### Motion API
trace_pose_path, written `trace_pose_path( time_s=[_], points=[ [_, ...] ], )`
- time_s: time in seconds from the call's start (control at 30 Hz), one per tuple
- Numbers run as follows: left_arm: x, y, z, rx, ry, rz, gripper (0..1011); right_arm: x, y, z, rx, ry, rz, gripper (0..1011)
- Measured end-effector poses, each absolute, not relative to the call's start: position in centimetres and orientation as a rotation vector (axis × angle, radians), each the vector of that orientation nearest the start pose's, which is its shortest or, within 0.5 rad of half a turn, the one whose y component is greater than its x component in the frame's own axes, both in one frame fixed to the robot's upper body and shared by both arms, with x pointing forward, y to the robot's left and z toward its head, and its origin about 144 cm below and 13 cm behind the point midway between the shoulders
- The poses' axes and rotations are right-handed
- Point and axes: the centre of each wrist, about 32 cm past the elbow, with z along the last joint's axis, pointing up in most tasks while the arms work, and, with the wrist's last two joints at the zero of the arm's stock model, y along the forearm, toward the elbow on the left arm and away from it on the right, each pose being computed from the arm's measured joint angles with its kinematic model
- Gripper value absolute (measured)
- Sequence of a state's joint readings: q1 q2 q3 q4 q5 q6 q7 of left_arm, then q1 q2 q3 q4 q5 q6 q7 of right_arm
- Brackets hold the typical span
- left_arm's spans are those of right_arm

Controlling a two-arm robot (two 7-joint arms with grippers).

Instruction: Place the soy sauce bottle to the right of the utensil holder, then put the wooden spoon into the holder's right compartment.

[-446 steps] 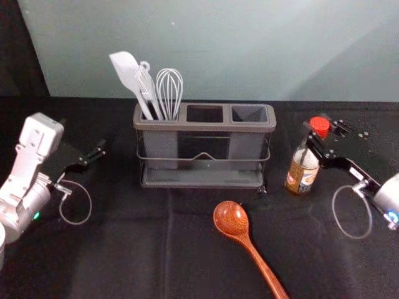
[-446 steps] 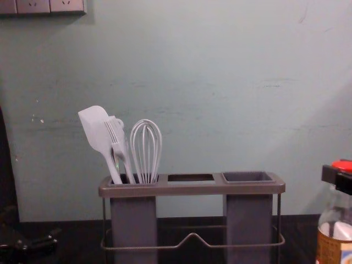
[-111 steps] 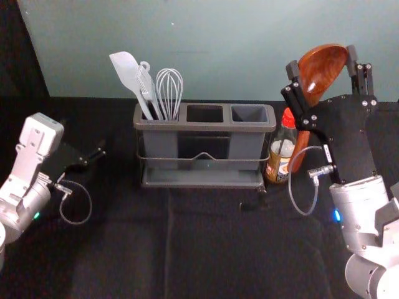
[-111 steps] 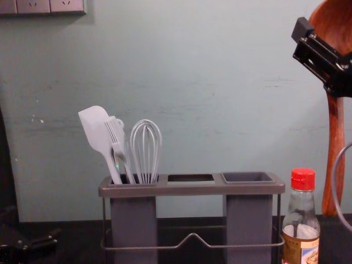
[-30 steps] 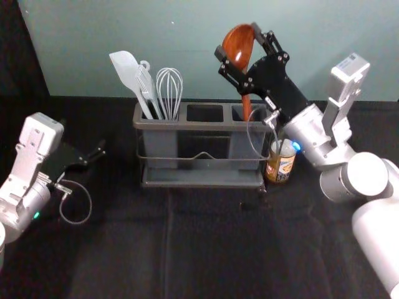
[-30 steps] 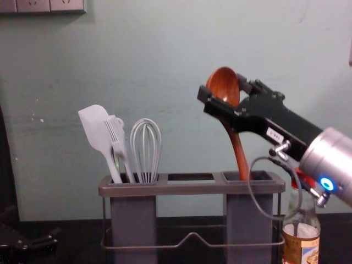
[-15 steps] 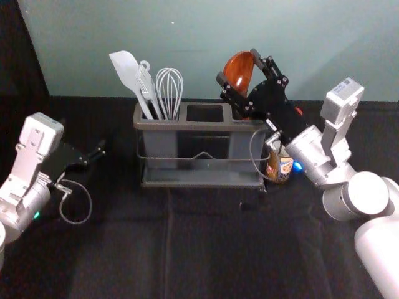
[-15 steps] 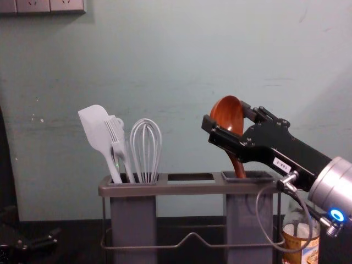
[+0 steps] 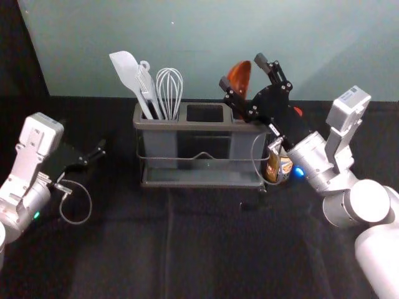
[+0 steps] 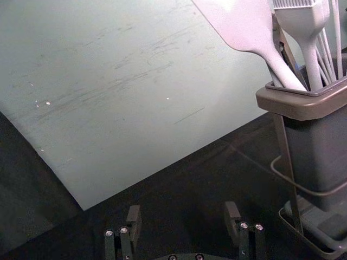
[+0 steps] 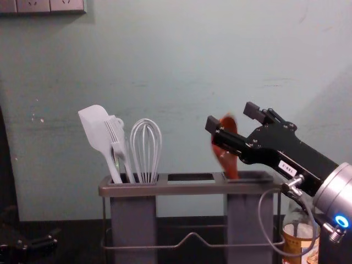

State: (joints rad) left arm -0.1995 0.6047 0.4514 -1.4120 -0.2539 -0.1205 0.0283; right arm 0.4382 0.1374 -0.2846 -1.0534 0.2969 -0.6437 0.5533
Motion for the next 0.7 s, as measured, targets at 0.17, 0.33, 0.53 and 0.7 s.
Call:
trace_pose_path(
  time_s=[0.17,0.33,0.53,0.7],
  points=[
    [48.9,31.0,114.0,0.304,-0.285,1.248,1005,57.0,-20.9,114.5,0.375,-0.412,-0.846,1004],
    [48.9,31.0,114.0,0.304,-0.285,1.248,1005,56.9,-20.7,115.2,0.408,-0.422,-0.848,1004],
    [48.9,31.0,114.0,0.304,-0.285,1.248,1005,56.0,-20.6,115.9,0.470,-0.457,-0.866,1004],
    [48.9,31.0,114.0,0.304,-0.285,1.248,1005,54.9,-21.0,115.8,0.513,-0.503,-0.956,1004]
  ],
)
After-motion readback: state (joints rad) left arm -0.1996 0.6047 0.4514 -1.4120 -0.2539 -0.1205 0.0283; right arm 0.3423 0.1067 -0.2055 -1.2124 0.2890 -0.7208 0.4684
